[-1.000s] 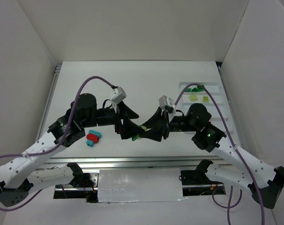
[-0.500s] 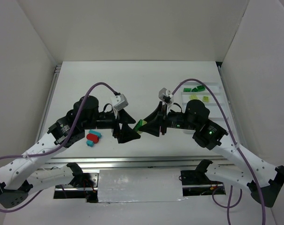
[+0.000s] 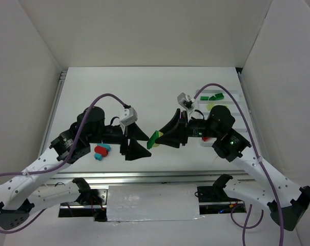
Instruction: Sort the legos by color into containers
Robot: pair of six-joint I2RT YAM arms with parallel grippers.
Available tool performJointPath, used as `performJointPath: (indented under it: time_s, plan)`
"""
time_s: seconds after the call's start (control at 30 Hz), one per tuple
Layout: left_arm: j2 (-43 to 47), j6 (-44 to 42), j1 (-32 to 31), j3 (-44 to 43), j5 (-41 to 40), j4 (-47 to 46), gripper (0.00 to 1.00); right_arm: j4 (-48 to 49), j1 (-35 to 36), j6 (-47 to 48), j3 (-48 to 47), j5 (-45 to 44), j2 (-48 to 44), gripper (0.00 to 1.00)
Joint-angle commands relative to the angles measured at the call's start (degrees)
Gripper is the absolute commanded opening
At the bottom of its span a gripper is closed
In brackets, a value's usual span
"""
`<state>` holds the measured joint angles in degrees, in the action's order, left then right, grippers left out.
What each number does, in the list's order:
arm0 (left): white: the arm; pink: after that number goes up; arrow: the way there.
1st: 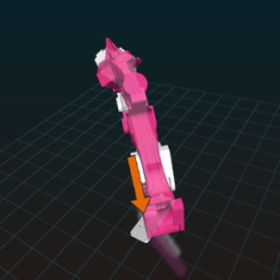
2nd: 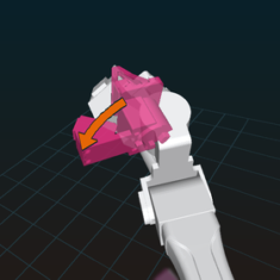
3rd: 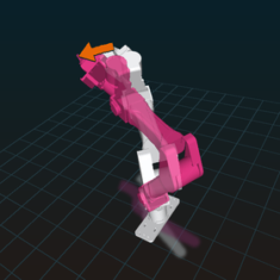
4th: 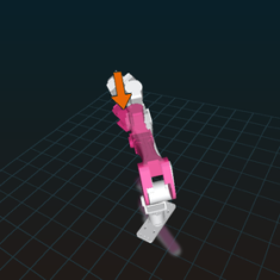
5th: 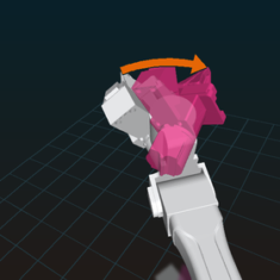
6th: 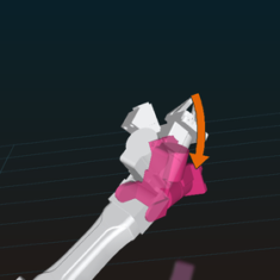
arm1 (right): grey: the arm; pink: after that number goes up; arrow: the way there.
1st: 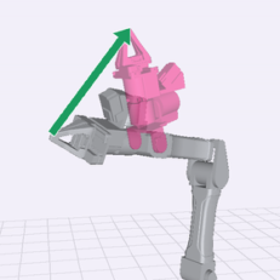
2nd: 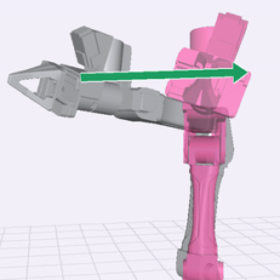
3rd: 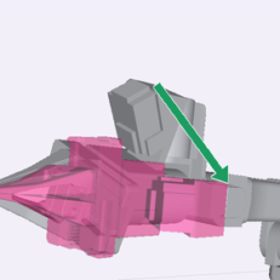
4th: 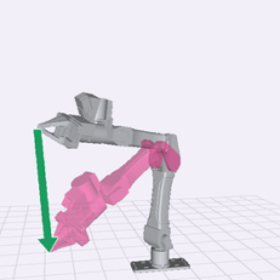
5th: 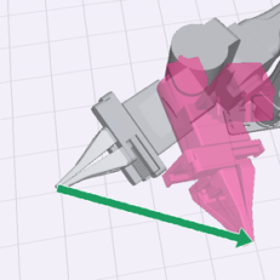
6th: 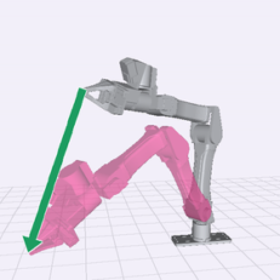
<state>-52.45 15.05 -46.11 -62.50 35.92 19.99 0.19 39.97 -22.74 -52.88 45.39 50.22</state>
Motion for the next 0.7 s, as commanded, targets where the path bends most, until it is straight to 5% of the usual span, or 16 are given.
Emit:
performJointPath:
  time_s: [0.0, 0.3, 0.43, 0.5, 0.57, 0.67]
  plan:
    - [-1.43, -0.46, -0.04, -1.48, 0.29, -2.67, 0.81, 2.72, -0.24, -1.25, -1.52, 3.74, 1.11, 0.0]
    - [-3.72, -0.37, 0.05, -4.12, -1.56, -3.03, 0.57, 1.22, -0.24, -0.81, -2.4, 4.01, 2.43, 0.0]
    - [-4.5, -0.81, 0.05, -4.91, -0.25, -2.94, 0.17, 0.78, -0.15, -0.9, -3.01, 3.83, 3.48, 0.0]
    - [-4.6, -1.16, 0.05, -5.09, 0.9, -2.85, 0.06, 1.13, -0.24, -1.69, -2.93, 3.75, 3.66, 0.0]
    - [-4.6, -1.16, 0.05, -5.09, 2.04, -3.02, 0.0, 2.79, -0.33, -2.65, -2.58, 4.35, 3.75, 0.44]
    - [-3.63, -0.9, 0.05, -4.56, 2.57, -3.9, 0.0, 7.61, -1.03, -5.55, -0.65, 6.11, 2.96, 0.9]
